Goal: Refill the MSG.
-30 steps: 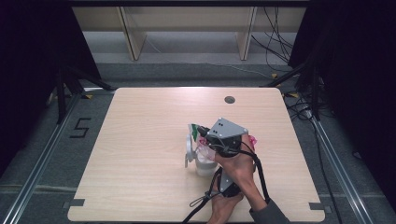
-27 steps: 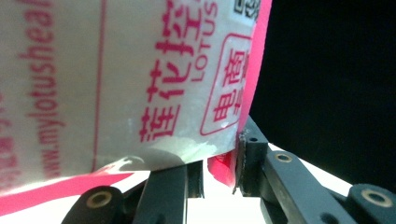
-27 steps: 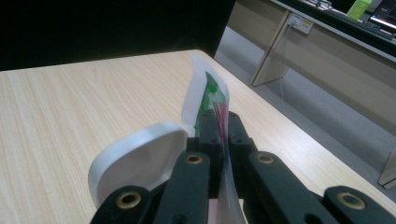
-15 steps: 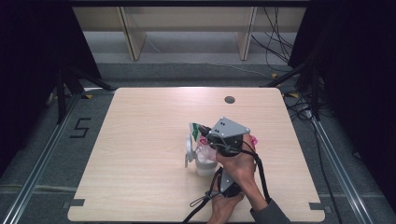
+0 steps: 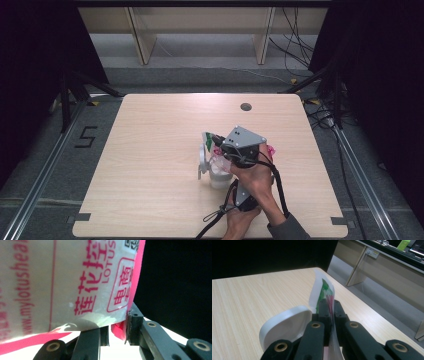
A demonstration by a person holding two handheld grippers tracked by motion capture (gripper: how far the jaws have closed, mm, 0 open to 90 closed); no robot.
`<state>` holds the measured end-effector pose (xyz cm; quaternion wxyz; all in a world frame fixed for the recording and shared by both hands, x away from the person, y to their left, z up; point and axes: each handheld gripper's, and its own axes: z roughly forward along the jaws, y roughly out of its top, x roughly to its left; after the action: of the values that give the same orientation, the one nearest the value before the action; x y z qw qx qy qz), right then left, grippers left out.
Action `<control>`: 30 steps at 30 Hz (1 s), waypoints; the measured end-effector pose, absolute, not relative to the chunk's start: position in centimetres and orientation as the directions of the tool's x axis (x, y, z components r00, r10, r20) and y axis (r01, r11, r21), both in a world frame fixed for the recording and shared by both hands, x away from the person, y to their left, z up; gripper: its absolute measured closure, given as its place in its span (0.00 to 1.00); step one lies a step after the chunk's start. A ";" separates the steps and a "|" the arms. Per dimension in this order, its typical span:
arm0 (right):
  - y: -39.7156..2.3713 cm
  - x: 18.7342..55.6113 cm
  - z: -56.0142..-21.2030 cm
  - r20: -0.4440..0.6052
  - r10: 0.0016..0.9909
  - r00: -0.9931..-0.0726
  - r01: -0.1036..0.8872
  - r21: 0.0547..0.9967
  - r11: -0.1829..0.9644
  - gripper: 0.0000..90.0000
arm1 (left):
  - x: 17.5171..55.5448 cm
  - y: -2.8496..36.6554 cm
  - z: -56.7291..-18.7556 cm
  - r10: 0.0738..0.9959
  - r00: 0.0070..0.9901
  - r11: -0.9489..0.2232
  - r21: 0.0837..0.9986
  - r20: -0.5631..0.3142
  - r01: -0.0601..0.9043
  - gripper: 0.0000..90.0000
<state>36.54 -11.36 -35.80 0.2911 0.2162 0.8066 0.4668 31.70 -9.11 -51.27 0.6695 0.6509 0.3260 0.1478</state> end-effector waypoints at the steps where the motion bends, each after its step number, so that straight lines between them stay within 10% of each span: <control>1: -11.3 36.6 -35.9 -0.271 0.616 -0.739 0.075 0.876 0.476 0.99 | 31.7 -9.0 -51.2 0.618 0.750 0.090 0.968 -0.238 0.234 0.84; 30: -11.1 36.4 -36.0 -0.255 0.630 -0.734 0.096 0.878 0.469 0.99 | 31.7 -9.0 -51.2 0.615 0.750 0.098 0.967 -0.243 0.233 0.84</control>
<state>36.39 -11.15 -35.96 0.2874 0.2248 0.8073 0.4638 31.65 -8.98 -51.23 0.6666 0.6562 0.3234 0.1433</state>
